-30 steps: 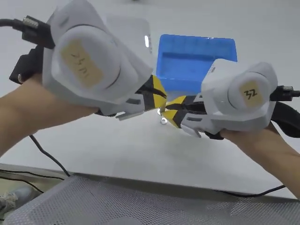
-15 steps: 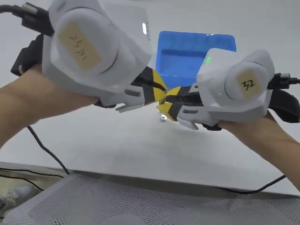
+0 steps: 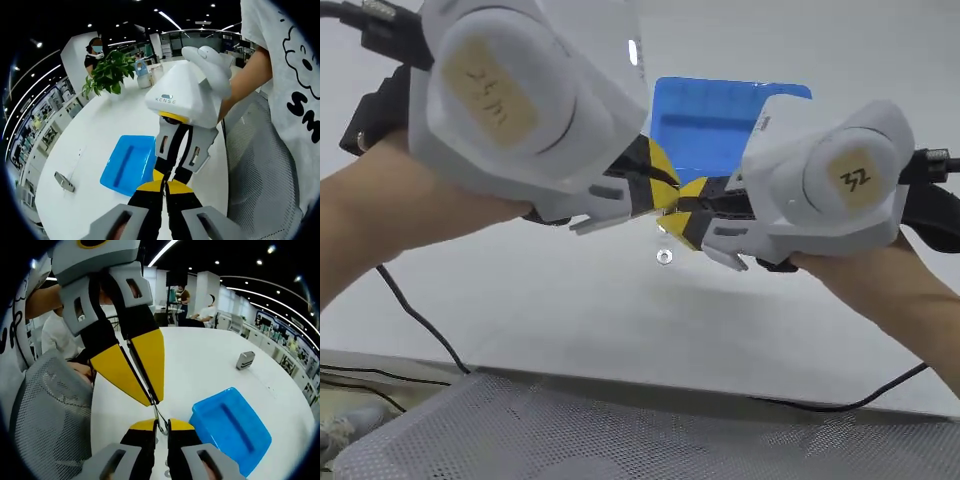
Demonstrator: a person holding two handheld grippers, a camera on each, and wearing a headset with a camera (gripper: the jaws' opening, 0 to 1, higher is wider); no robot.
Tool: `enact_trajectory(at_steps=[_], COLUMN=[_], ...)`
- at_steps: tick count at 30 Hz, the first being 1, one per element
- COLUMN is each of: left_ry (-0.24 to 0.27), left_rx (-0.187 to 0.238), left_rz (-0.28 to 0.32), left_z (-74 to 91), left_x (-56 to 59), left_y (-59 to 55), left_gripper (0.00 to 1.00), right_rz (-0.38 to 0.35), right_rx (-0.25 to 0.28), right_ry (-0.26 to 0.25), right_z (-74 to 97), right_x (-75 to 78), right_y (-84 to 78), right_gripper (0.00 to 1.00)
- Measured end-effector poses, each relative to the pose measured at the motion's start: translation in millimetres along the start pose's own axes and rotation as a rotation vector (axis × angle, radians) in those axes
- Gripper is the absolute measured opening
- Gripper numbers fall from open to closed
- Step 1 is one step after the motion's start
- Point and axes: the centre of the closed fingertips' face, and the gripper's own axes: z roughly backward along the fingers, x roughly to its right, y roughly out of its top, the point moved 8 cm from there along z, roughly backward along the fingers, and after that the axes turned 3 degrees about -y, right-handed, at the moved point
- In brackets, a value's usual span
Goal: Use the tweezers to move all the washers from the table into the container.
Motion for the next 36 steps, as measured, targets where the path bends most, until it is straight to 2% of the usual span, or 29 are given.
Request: enact_trajectory(at_steps=[6,11,16,21,25,31,34,36], left_ry=[0.041,0.094,0.134,0.166,0.171,0.161,0.160,0.156], left_rx=[0.016,0.050,0.072,0.088,0.079,0.069,0.057,0.045], left_rz=[-0.034,-0.042,-0.046,-0.072,-0.073,-0.034,-0.017,-0.006], left_z=[10.9,21.5,23.6,22.6,14.3,-4.2,-7.2,-20.4], left_x=[-2.7,-7.9,-13.9,-21.4,-32.1,-46.0,-46.1,-53.0], left_y=[10.0,19.8,27.7,35.1,32.0,16.1,9.8,0.6], left_gripper=[0.00,0.00,0.00,0.00,0.00,0.00,0.00,0.00], right_rz=[0.021,0.038,0.071,0.070,0.057,0.043,0.047,0.030], right_rx=[0.028,0.059,0.073,0.092,0.095,0.065,0.043,0.026], right_ry=[-0.019,-0.042,-0.072,-0.099,-0.098,-0.094,-0.089,-0.073], right_z=[13.2,23.5,27.9,29.2,20.9,-2.9,-13.7,-21.1], right_x=[3.6,10.4,20.5,32.8,43.0,60.4,64.5,66.3], right_y=[15.0,26.9,36.7,41.9,37.6,23.7,17.3,11.6], right_gripper=[0.04,0.04,0.04,0.04,0.04,0.04,0.04,0.04])
